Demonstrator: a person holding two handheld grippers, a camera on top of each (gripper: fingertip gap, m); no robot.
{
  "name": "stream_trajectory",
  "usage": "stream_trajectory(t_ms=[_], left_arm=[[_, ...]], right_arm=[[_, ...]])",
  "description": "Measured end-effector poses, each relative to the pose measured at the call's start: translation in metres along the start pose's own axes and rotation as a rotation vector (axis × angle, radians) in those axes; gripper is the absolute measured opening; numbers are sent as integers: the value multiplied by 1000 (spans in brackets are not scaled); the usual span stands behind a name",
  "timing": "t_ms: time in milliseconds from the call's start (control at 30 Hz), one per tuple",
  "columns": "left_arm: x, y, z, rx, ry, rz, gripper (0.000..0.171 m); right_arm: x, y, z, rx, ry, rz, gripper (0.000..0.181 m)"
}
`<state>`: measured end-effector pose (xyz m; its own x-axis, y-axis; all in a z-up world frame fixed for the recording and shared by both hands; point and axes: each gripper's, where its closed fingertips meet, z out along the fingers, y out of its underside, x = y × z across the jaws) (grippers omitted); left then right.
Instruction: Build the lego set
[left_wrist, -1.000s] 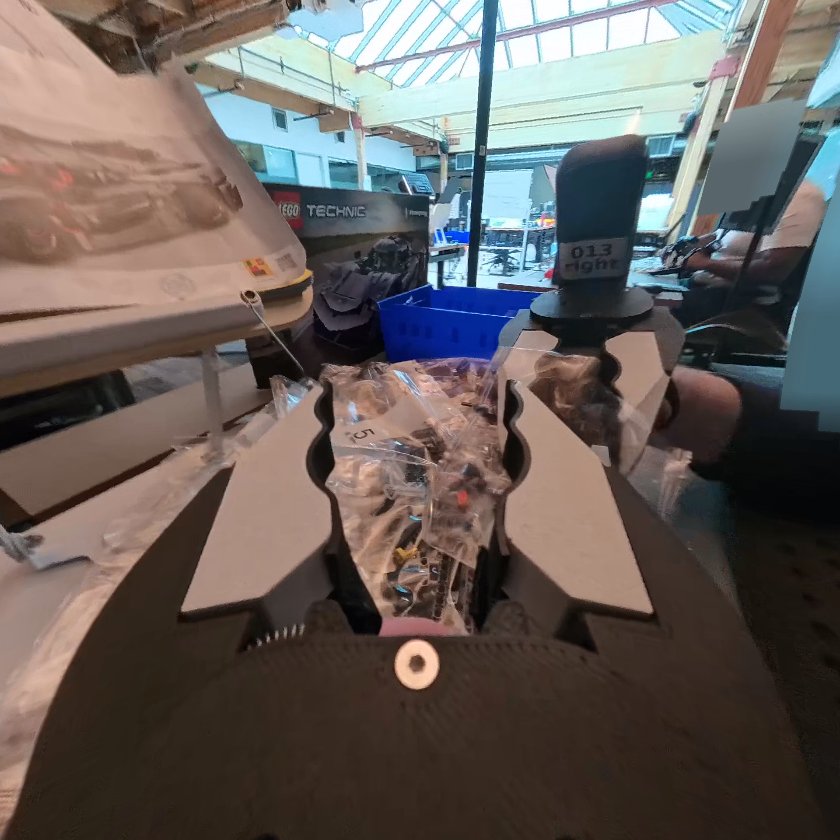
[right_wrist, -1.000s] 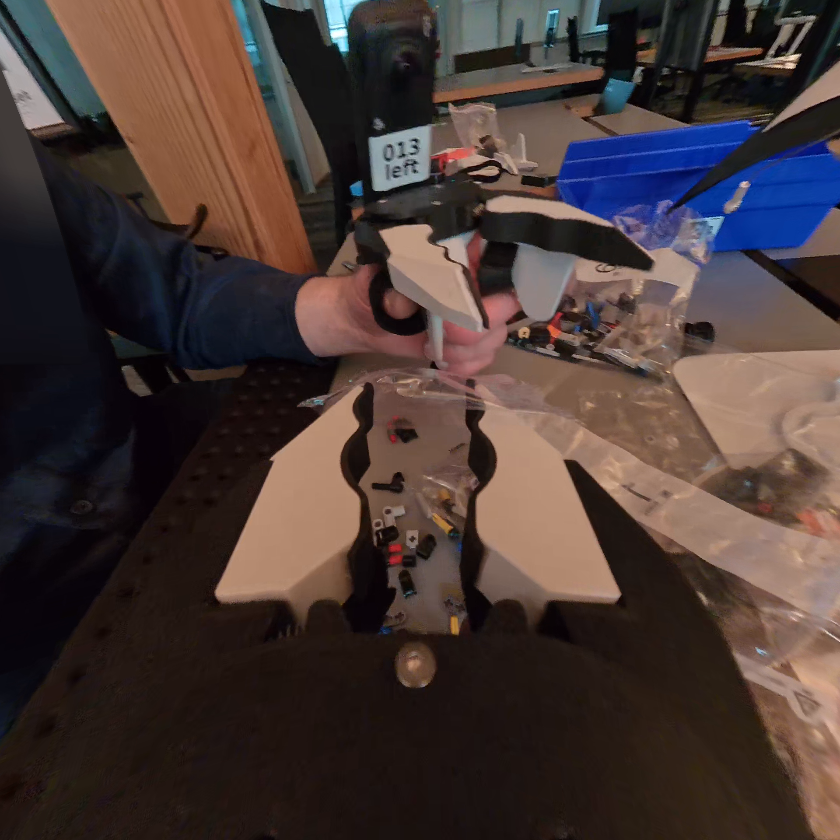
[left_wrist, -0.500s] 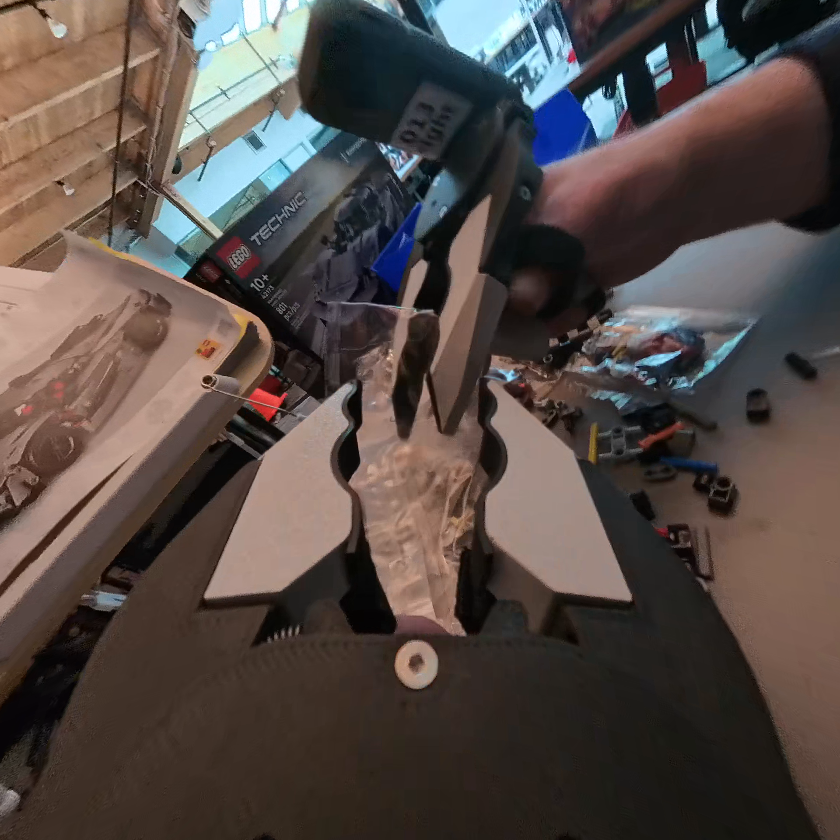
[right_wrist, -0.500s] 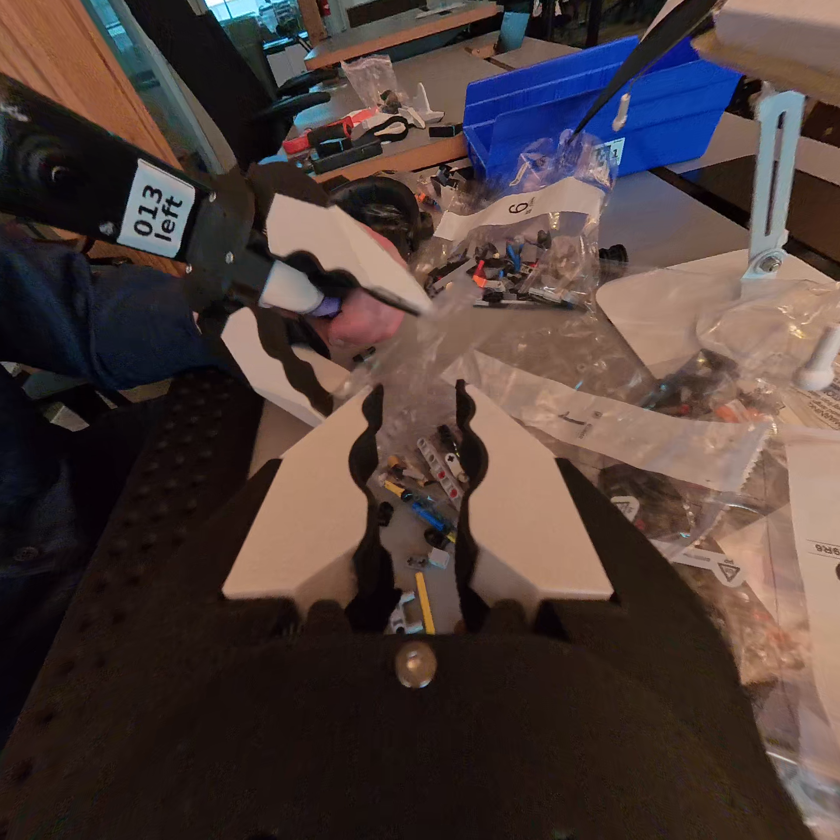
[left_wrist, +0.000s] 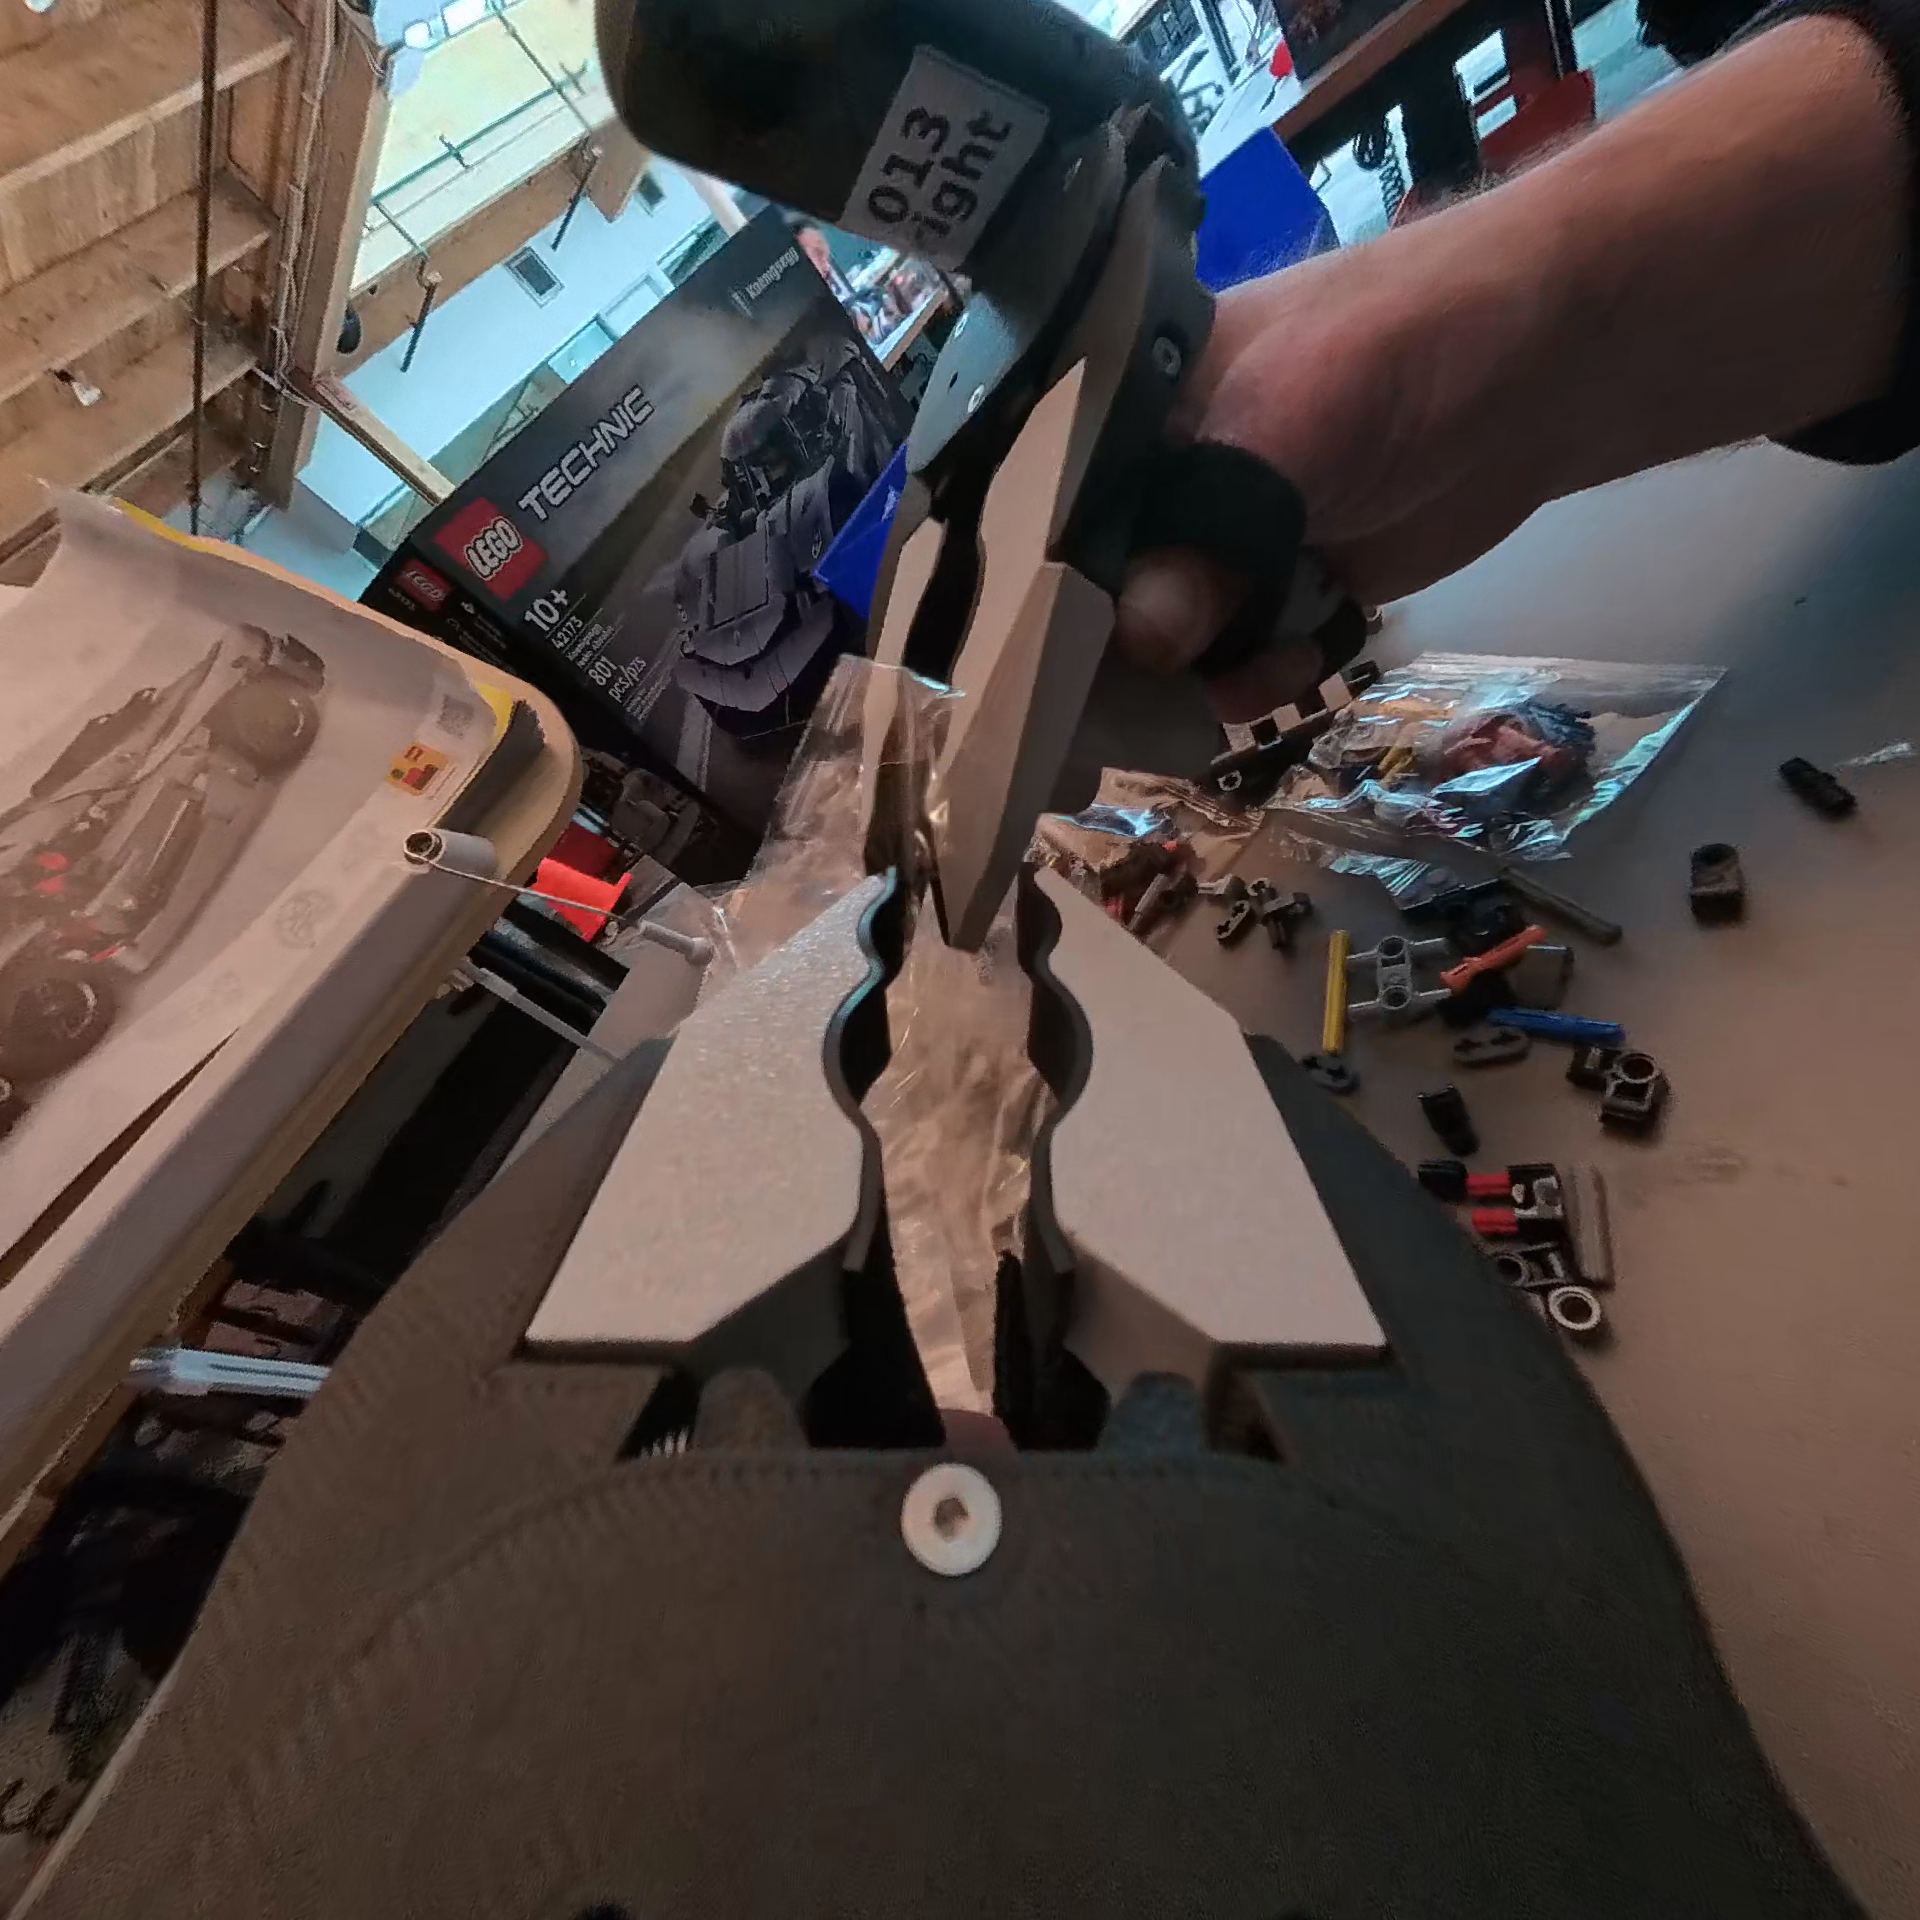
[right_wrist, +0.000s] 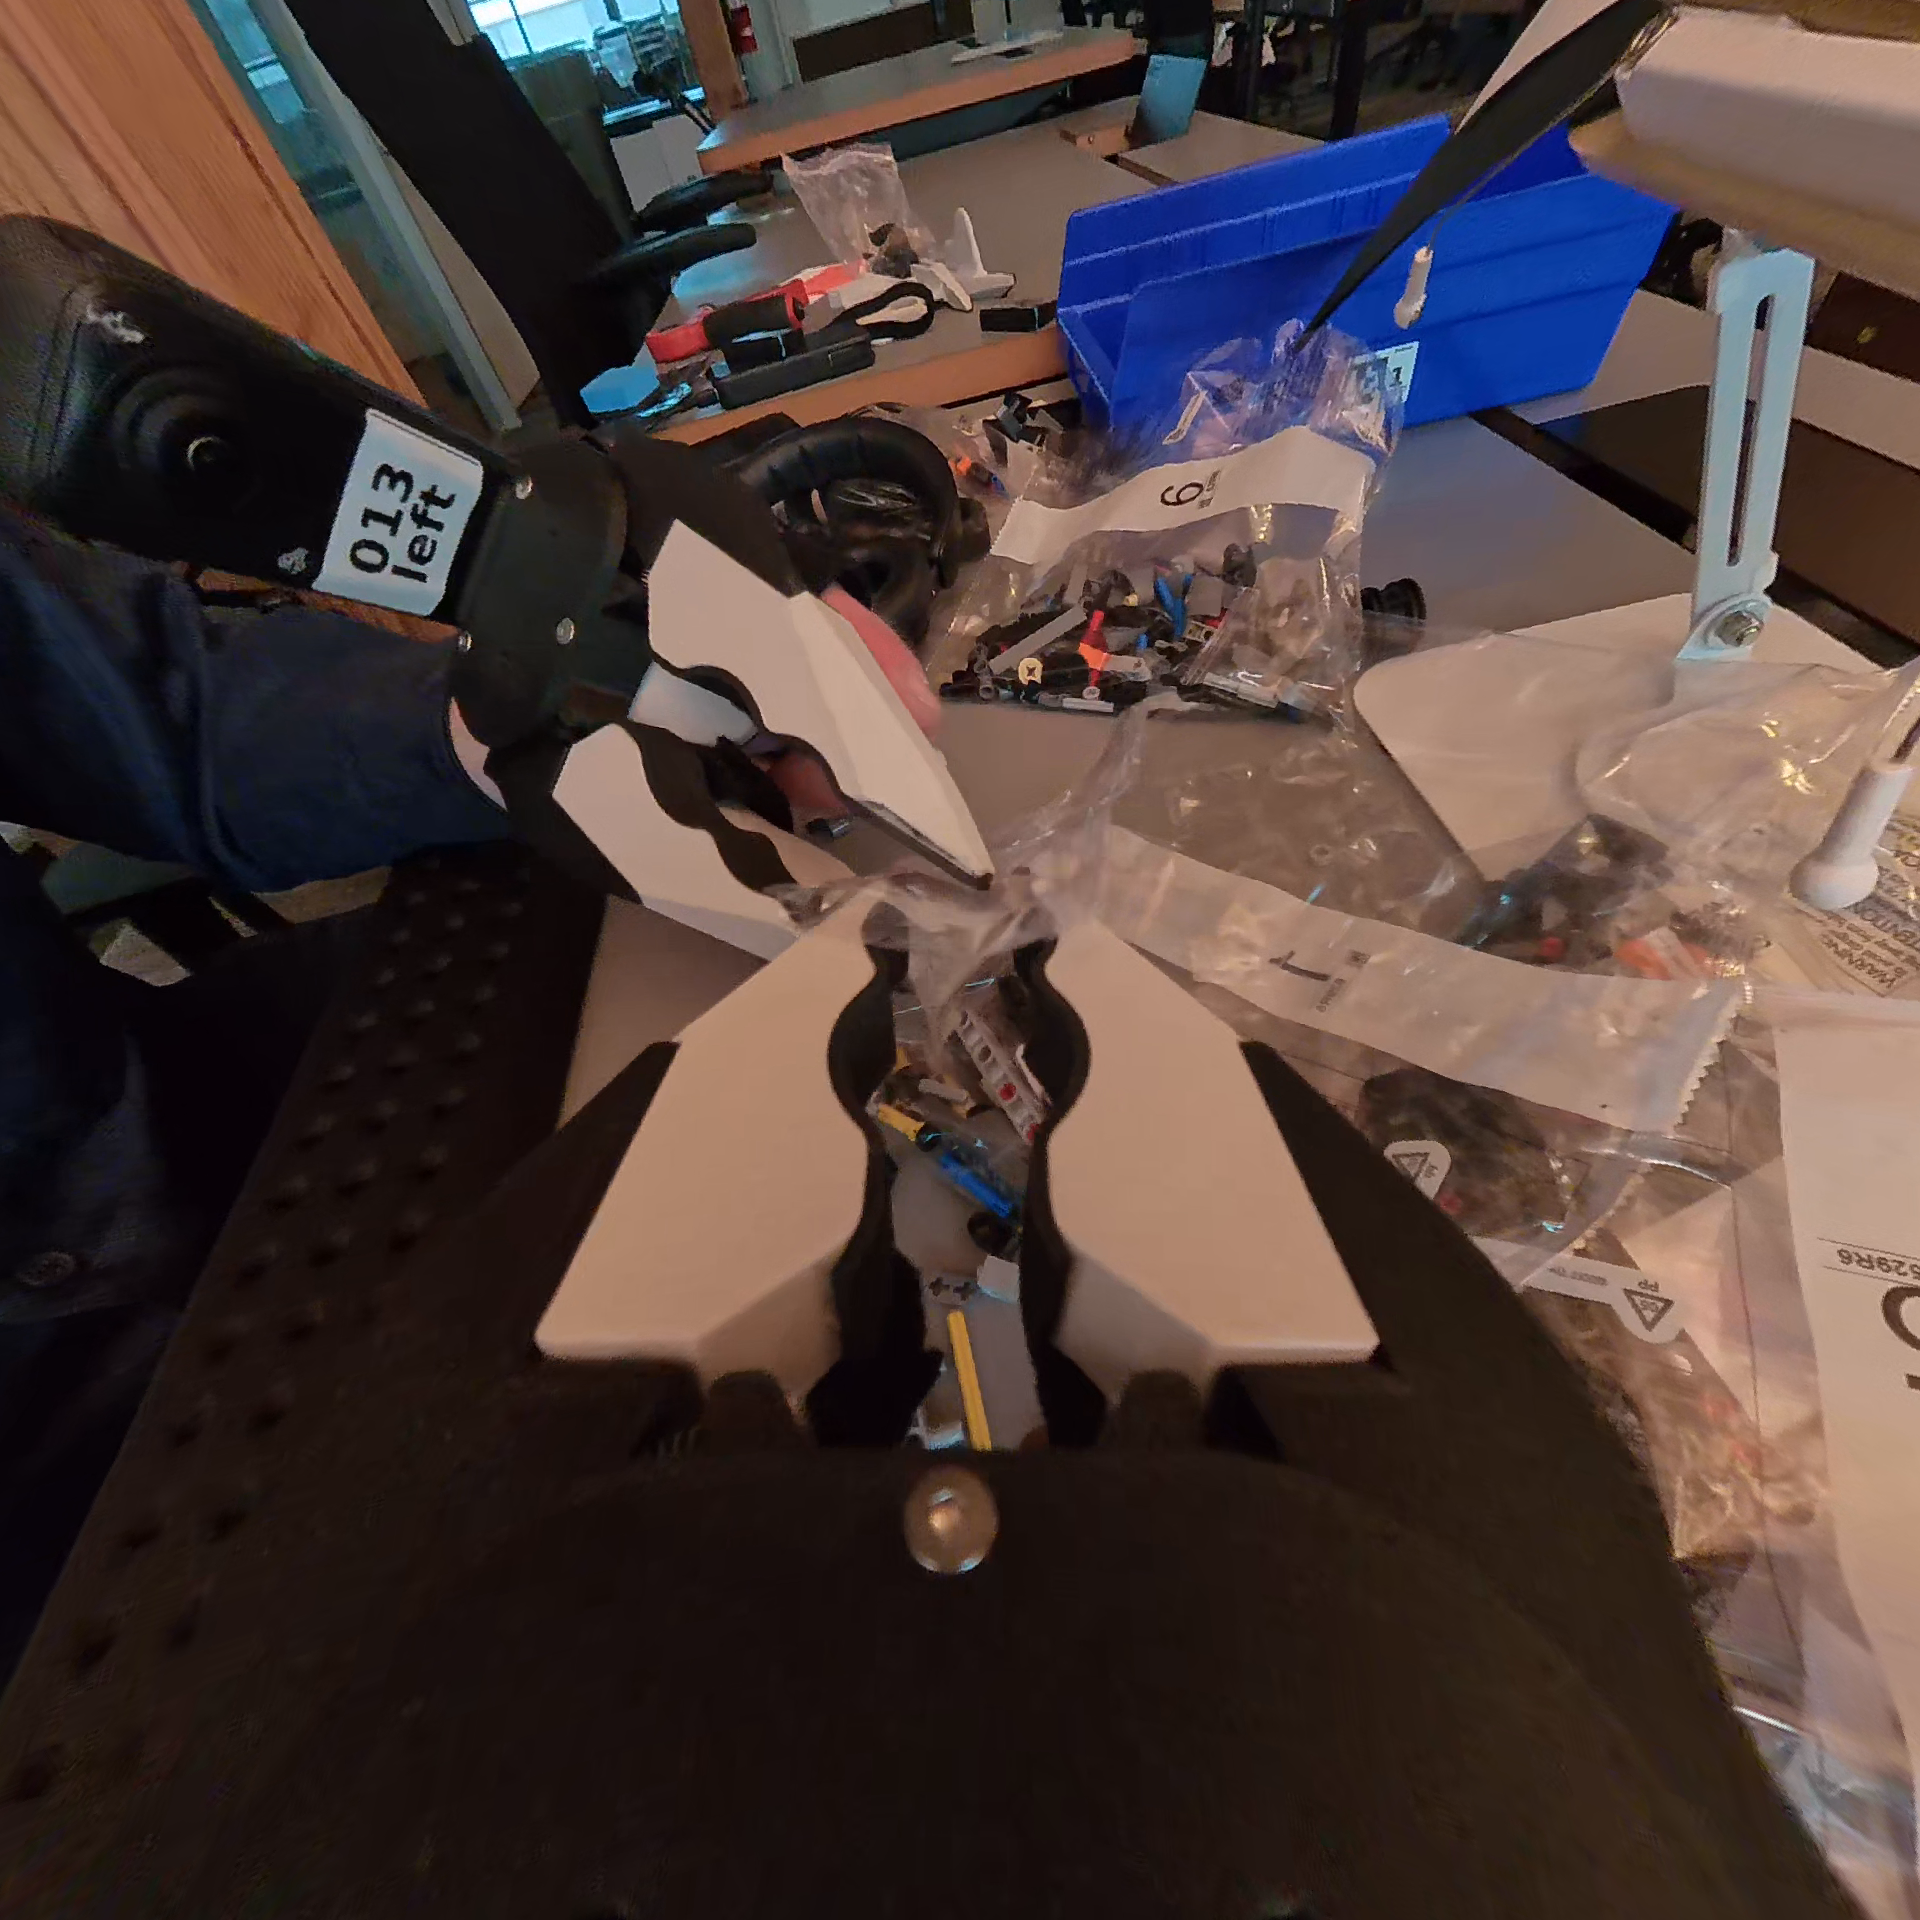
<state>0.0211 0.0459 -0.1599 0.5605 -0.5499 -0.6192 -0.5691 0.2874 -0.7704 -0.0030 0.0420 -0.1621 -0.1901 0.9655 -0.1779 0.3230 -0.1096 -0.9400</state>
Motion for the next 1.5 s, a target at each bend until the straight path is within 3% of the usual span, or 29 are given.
stream_trajectory(t_ms=[200, 1100, 1500], left_arm=[[1, 4, 2, -10, 16, -47, 33], [-7, 7, 0, -3, 21, -137, 9], [-8, 1, -2, 44, 50, -229, 16]], right_arm=[[-2, 5, 0, -39, 15, -47, 4], [5, -3, -6, -72, 196, -241, 0], [9, -5, -6, -85, 263, -291, 0]])
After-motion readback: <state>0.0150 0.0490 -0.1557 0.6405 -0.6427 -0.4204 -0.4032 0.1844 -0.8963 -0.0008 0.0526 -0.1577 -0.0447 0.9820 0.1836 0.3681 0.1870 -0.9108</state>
